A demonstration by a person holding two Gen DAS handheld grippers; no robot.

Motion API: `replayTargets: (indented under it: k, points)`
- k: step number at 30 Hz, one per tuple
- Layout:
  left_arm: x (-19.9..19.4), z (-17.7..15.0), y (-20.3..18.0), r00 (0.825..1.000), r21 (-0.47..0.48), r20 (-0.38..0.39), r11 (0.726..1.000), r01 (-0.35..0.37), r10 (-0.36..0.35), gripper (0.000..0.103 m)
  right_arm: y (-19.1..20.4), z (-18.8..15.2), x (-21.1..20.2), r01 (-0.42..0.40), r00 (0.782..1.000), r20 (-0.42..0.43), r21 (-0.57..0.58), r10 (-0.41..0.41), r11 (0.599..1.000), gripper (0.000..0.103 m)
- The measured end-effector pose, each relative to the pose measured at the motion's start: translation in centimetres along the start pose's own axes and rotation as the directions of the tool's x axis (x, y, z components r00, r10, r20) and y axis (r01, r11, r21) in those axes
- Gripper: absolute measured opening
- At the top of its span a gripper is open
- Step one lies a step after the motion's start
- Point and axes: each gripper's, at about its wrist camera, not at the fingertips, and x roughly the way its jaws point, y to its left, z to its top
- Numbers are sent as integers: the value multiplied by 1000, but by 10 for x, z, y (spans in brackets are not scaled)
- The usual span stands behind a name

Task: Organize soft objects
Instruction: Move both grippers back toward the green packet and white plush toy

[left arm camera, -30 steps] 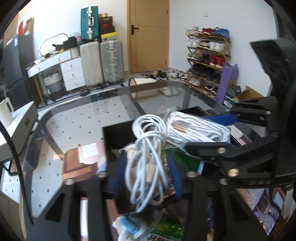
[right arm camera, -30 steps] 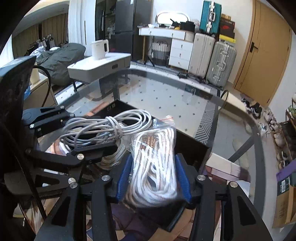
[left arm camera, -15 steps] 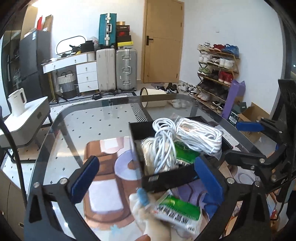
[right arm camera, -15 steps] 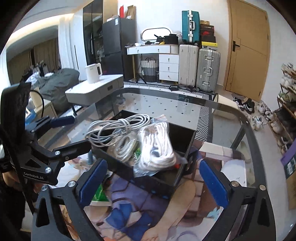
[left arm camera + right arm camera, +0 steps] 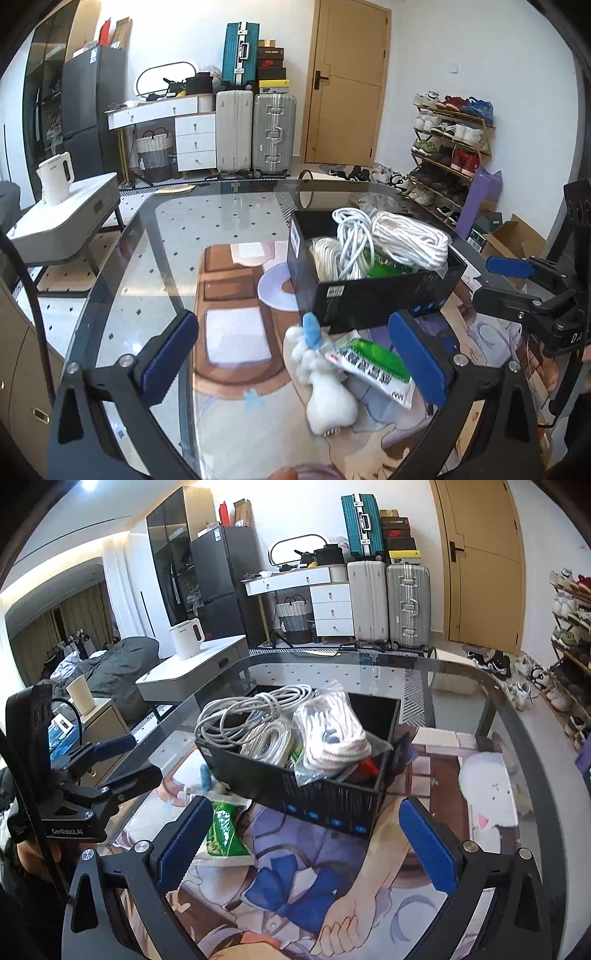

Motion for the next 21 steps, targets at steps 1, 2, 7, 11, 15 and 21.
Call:
replayTargets:
  k: [1,2,7,11,15,21]
  points:
    - [-1,-2,0,1000,-5,-2,1000,-3,3,103,1,-2,0,-4,1000,-4,1,4,1000,102]
    - [-2,-5,2,1000,-11,-5,1000,-6,6,103,2,-5,0,-5,1000,-6,1,5,1000,102]
    - [-2,-16,5,1000,-25,-24,999,-20,19,103,12,-11,9,-24,999,-31,-1,24,1000,102]
    - [-1,-21,5,999,-17,-35,1000,-24,23,103,22,-14,21,-40,998,-55,-12,39,999,102]
    - [1,-27,5,998,-10,-41,999,-40,39,103,30,-15,30,-57,996,-73,-25,55,998,102]
    - [2,-31,4,998,-5,-47,999,-40,39,103,38,-12,44,-81,992,-100,-38,77,996,102]
